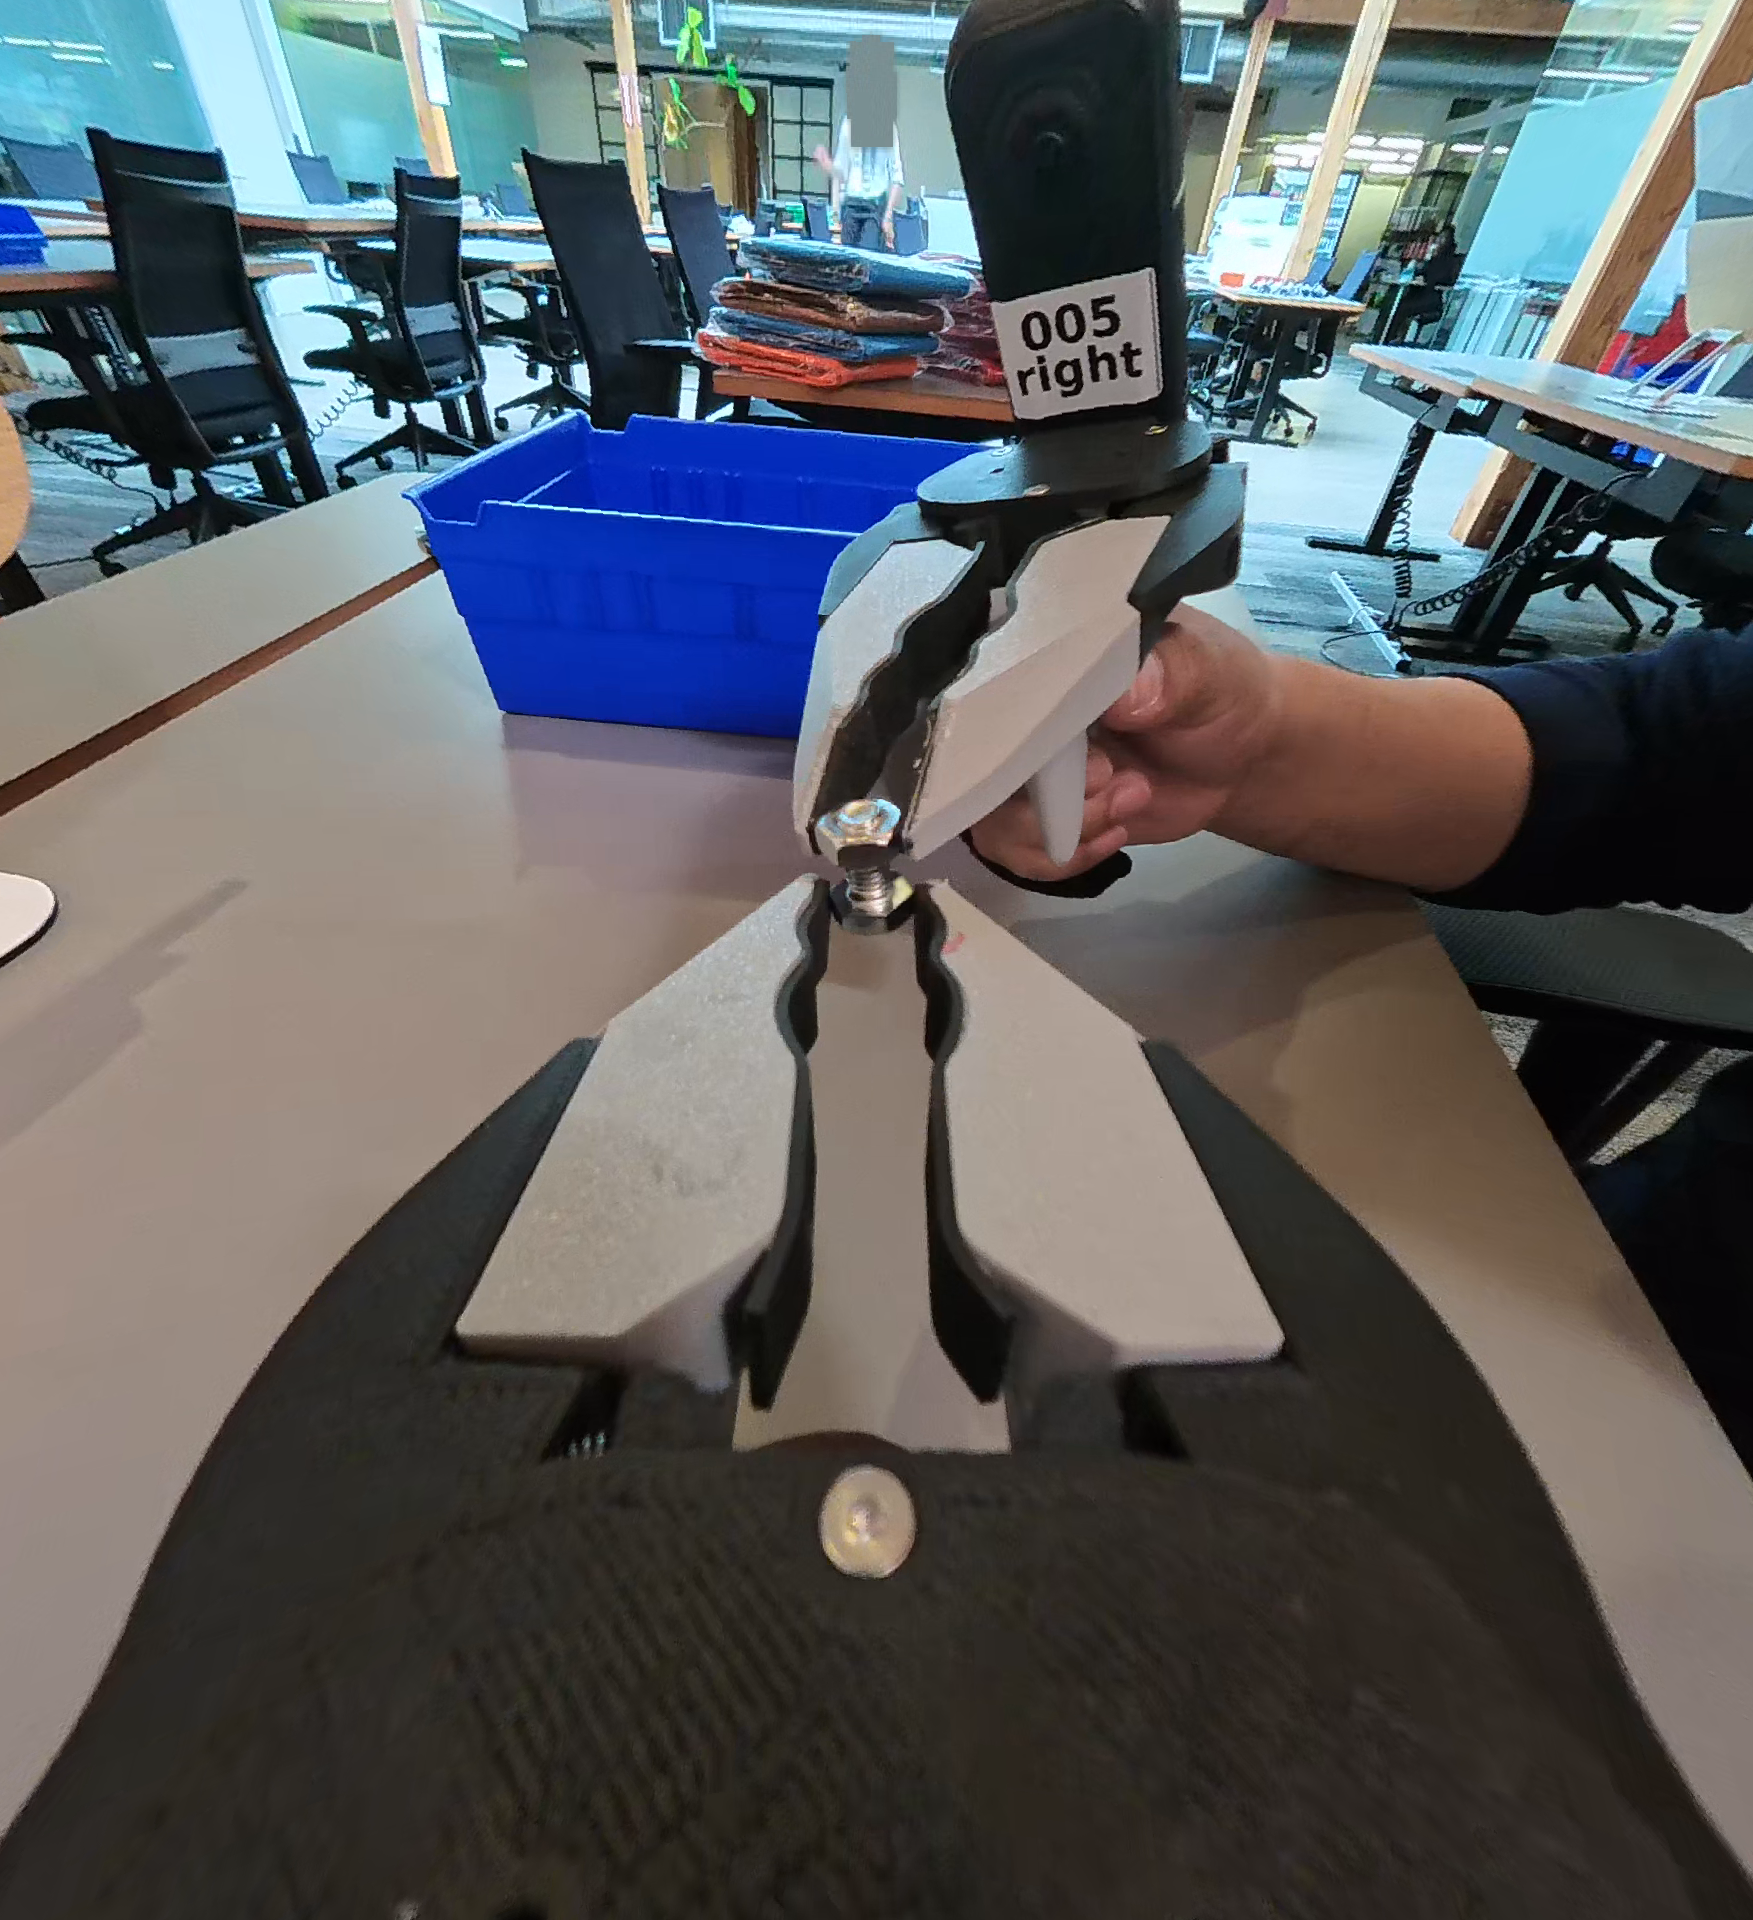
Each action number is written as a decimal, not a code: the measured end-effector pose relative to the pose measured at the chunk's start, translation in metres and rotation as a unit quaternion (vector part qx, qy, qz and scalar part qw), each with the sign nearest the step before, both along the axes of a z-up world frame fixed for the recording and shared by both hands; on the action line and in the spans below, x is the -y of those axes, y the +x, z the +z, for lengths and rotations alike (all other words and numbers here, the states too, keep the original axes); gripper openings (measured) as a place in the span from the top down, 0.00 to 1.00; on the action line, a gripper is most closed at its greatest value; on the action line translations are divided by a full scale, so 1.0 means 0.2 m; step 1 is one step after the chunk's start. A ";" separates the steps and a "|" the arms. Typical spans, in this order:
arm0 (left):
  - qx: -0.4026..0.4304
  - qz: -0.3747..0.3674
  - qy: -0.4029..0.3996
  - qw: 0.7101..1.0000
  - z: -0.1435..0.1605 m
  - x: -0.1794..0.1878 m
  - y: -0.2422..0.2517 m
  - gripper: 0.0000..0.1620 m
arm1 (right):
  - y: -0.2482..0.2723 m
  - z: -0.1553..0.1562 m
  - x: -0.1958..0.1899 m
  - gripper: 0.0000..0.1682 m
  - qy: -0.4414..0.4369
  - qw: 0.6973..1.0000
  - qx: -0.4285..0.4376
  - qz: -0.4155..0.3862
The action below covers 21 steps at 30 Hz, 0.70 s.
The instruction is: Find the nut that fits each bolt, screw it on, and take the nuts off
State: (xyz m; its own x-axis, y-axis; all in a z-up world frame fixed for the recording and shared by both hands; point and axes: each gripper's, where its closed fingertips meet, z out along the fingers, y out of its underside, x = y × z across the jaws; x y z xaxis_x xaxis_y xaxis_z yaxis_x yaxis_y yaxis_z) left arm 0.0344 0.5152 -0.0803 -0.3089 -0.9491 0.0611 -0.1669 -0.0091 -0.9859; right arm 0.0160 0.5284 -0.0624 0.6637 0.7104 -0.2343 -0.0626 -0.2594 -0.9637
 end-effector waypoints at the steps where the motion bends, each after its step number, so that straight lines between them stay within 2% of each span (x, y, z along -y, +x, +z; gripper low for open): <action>1: -0.001 0.000 0.001 1.000 0.00 0.00 0.00 0.91 | 0.00 0.00 0.00 0.93 0.000 1.000 0.001 0.000; 7: 0.004 0.011 0.037 0.999 0.02 -0.01 -0.01 0.92 | 0.00 0.02 0.01 0.93 0.004 1.000 -0.007 0.006; 14: 0.011 0.000 0.008 1.000 0.05 0.00 -0.03 0.92 | -0.02 0.04 0.03 0.77 0.006 0.999 -0.029 0.027; 17: 0.008 0.005 0.001 1.000 0.05 -0.02 -0.03 0.92 | -0.05 0.04 0.07 0.80 0.023 0.999 0.002 0.045; 18: 0.006 0.013 -0.002 1.000 0.05 -0.04 -0.03 0.92 | -0.06 0.05 0.09 0.91 0.036 0.998 0.012 0.057; 19: 0.004 0.018 -0.002 1.000 0.05 -0.05 -0.03 0.92 | -0.06 0.07 0.11 0.94 0.046 0.997 0.009 0.063; 21: 0.003 0.016 -0.007 1.000 0.05 -0.06 -0.04 0.92 | -0.04 0.08 0.11 0.94 0.045 0.998 0.001 0.054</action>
